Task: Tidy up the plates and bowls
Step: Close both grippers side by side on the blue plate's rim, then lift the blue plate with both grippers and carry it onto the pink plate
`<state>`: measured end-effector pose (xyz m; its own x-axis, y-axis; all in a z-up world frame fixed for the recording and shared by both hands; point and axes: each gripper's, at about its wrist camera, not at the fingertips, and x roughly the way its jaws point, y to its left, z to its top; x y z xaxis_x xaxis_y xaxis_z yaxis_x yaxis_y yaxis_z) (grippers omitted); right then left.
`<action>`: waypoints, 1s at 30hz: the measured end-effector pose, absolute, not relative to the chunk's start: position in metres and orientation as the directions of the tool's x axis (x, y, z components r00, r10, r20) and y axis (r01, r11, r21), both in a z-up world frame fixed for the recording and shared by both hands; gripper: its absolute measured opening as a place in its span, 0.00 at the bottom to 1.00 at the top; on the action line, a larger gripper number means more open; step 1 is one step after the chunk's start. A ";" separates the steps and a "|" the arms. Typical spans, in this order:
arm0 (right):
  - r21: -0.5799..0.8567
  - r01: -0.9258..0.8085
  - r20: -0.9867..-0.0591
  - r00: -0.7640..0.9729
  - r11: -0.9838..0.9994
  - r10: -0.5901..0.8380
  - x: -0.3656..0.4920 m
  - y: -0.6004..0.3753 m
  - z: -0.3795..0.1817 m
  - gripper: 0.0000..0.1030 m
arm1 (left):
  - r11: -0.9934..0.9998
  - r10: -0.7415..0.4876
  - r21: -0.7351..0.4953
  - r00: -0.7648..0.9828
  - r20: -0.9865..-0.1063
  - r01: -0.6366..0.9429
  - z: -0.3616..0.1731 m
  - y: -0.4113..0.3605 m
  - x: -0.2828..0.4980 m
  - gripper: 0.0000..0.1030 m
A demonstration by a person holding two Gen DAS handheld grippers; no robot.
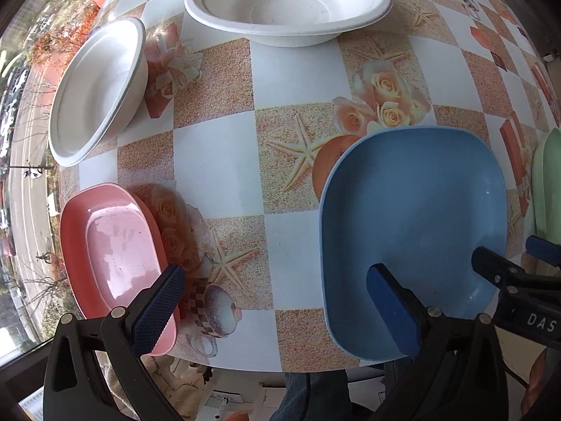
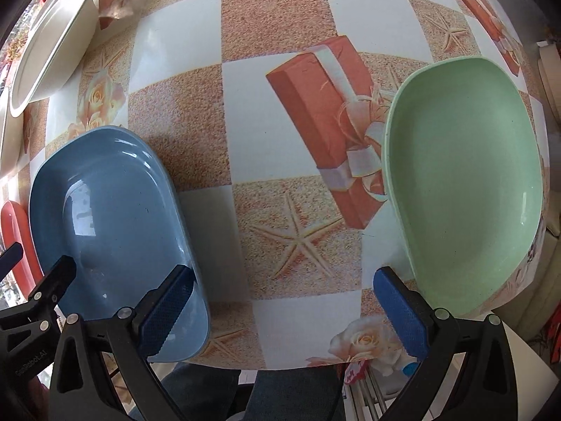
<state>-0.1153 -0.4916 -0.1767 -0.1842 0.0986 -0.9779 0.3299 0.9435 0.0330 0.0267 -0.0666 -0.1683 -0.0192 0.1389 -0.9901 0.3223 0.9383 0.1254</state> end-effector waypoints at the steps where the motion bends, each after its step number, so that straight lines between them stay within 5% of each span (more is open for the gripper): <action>1: 0.043 0.316 -0.979 -0.177 0.948 0.103 -0.113 -0.488 -0.175 1.00 | 0.943 0.138 0.124 -0.022 -0.990 0.309 -0.169 -0.065 0.028 1.00; 11: 0.037 0.172 -0.985 -0.157 0.984 0.064 -0.090 -0.450 -0.179 1.00 | 0.948 0.124 0.113 -0.019 -0.992 0.297 -0.188 -0.064 0.034 1.00; 15: 0.044 0.174 -0.982 -0.171 0.984 0.075 -0.091 -0.447 -0.180 1.00 | 0.950 0.094 0.084 -0.018 -0.995 0.299 -0.189 -0.070 0.036 0.91; 18: 0.044 0.163 -0.987 -0.145 0.986 0.068 -0.099 -0.440 -0.174 0.84 | 0.961 0.035 0.022 -0.042 -0.999 0.277 -0.186 -0.077 0.036 0.76; 22: 0.091 0.140 -0.988 -0.114 0.986 0.107 -0.096 -0.428 -0.161 0.35 | 0.957 0.000 -0.019 -0.066 -0.998 0.290 -0.180 -0.092 0.038 0.62; 24: 0.082 0.123 -0.989 -0.116 0.989 0.096 -0.096 -0.421 -0.160 0.33 | 0.947 0.005 -0.019 -0.074 -0.997 0.321 -0.176 -0.102 0.035 0.52; 26: 0.113 0.125 -0.986 -0.112 0.986 0.127 -0.096 -0.415 -0.157 0.18 | 0.931 0.017 -0.010 -0.071 -0.997 0.365 -0.171 -0.113 0.029 0.37; 30: 0.113 0.150 -0.983 -0.130 0.982 0.133 -0.098 -0.408 -0.157 0.15 | 0.910 0.056 0.025 -0.063 -0.996 0.415 -0.174 -0.131 0.015 0.37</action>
